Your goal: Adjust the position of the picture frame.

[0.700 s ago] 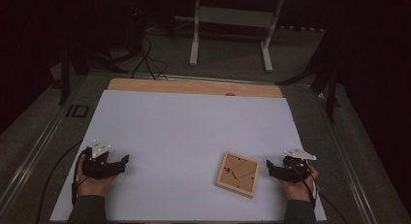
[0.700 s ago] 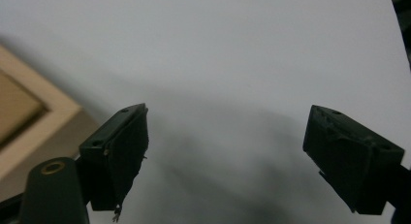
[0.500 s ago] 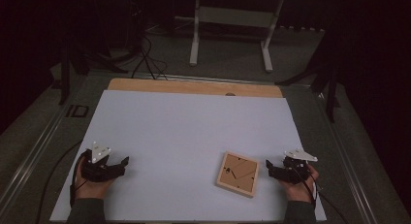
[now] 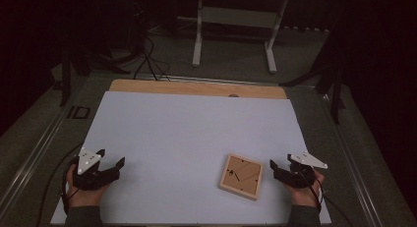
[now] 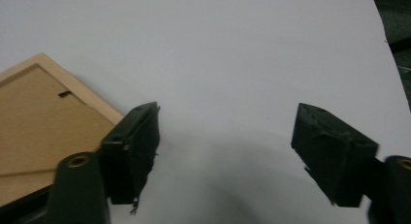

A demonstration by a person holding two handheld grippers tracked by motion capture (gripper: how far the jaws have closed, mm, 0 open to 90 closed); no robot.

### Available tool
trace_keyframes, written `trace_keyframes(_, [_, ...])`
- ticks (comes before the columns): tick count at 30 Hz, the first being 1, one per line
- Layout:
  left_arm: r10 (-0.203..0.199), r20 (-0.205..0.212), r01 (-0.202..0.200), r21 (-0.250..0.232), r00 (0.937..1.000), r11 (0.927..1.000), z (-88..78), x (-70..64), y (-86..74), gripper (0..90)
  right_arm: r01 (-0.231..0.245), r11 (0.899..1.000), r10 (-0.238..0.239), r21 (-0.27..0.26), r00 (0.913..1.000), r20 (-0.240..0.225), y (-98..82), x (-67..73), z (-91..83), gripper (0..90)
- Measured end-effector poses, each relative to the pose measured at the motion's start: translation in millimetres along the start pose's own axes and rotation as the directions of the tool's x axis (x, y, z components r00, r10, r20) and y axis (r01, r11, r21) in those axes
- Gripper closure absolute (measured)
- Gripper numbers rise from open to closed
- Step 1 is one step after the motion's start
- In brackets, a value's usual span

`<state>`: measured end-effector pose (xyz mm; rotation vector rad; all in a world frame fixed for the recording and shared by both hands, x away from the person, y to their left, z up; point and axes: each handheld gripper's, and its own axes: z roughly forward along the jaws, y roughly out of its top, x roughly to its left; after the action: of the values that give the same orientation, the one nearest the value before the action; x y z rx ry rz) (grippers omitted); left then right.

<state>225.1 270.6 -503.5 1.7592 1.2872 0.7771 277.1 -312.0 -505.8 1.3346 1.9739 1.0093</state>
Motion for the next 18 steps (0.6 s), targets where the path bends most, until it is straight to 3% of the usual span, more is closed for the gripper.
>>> trace_keyframes(14, [-0.013,-0.003,0.013,-0.024,0.9999,0.9996,-4.0,0.2,0.4,27.0,0.042,0.999,-0.042,-0.001,0.9963,-0.075,-3.2,16.0,-4.3,56.8])
trace_keyframes(17, [-0.014,-0.004,0.014,-0.026,0.9999,0.9996,-4.2,0.4,0.6,27.2,0.05,0.999,-0.049,0.007,0.9931,-0.107,-5.1,19.0,-4.6,71.3])
trace_keyframes(18, [-0.014,-0.004,0.014,-0.026,0.9999,0.9996,-4.2,0.4,0.6,27.2,0.05,0.999,-0.049,0.007,0.9931,-0.107,-5.1,19.0,-4.6,71.3])
